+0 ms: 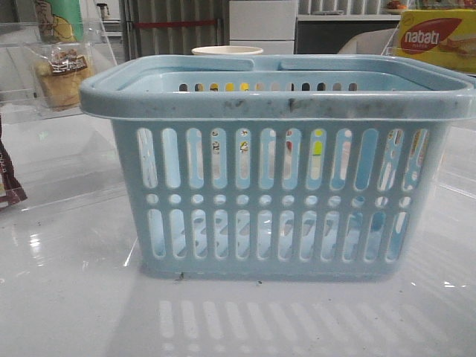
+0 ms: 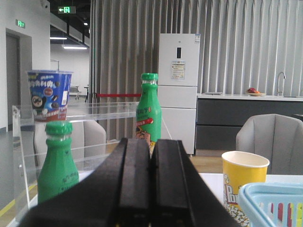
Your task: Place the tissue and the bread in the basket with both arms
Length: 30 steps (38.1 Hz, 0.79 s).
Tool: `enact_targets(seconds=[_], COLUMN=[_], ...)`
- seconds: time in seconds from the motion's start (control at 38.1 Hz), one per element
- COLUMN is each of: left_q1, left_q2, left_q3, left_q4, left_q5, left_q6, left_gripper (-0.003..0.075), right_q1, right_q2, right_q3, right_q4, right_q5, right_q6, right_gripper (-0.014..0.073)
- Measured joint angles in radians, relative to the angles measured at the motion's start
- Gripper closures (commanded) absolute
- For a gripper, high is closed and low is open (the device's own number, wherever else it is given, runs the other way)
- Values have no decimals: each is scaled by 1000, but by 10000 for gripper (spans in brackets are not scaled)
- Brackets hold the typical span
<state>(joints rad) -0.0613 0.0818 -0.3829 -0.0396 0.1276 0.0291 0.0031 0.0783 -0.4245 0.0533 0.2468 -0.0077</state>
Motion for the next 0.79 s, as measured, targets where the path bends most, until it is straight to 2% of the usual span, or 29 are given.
enact_targets(seconds=[0.18,0.34,0.52,0.79], left_q1=[0,0,0,0], left_q2=[155,300,450,617], left_q3=[-194,-305,-312,-309], left_q4=[0,0,0,0], left_q5=[174,339,462,501], left_q6=[0,0,0,0], left_gripper=[628,628,628,610], right_q1=[0,0,0,0], right_q2=[157,314,486,699], right_q3=[-197,-299,-307,-307], right_q4=[0,0,0,0], right_q5=[148,274,401,484], right_q6=[0,0,0,0], right_gripper=[539,539,539,517])
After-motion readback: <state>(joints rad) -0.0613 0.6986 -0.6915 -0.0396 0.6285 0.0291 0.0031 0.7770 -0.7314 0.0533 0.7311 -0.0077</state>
